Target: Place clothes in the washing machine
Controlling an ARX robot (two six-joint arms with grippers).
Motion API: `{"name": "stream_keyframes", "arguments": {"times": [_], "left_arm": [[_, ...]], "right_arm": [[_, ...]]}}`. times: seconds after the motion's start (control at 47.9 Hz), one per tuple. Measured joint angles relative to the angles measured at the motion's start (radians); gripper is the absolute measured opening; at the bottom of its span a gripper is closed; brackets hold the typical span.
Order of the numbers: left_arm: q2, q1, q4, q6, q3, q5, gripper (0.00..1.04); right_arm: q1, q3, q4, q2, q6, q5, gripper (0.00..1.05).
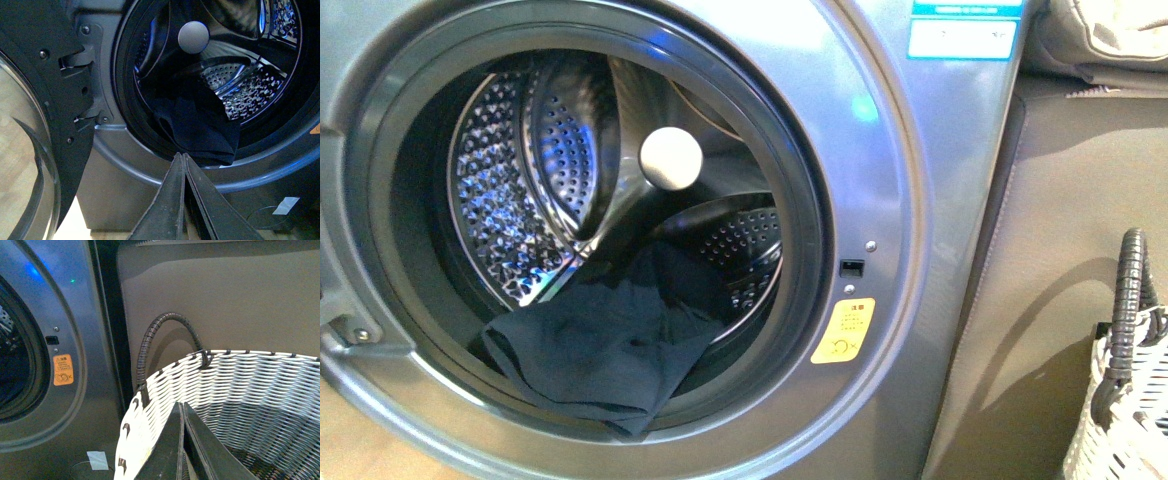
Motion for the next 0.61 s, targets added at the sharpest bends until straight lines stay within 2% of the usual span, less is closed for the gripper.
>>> {"name": "stream_keyframes", "arguments": {"times": [0.125,0.167,0.501,0.564,0.606], "left_arm": [[0.0,0.0,0.0,0.0,0.0,0.0,0.04],[0.0,0.0,0.0,-0.001,0.0,0.0,0.04],[0.0,0.0,0.0,-0.001,0.0,0.0,0.87],[0.0,0.0,0.0,-0.001,0.0,0.0,0.98],[0.0,0.0,0.0,0.0,0.0,0.0,1.0]], "right_arm": [[0.0,0.0,0.0,0.0,0.0,0.0,0.02],[0.0,0.0,0.0,0.0,-0.001,0.0,0.08],[0.0,0.0,0.0,0.0,-0.001,0.0,0.9],[0.0,0.0,0.0,0.0,0.0,0.0,0.99],[0.0,0.0,0.0,0.0,0.0,0.0,0.98]]}}
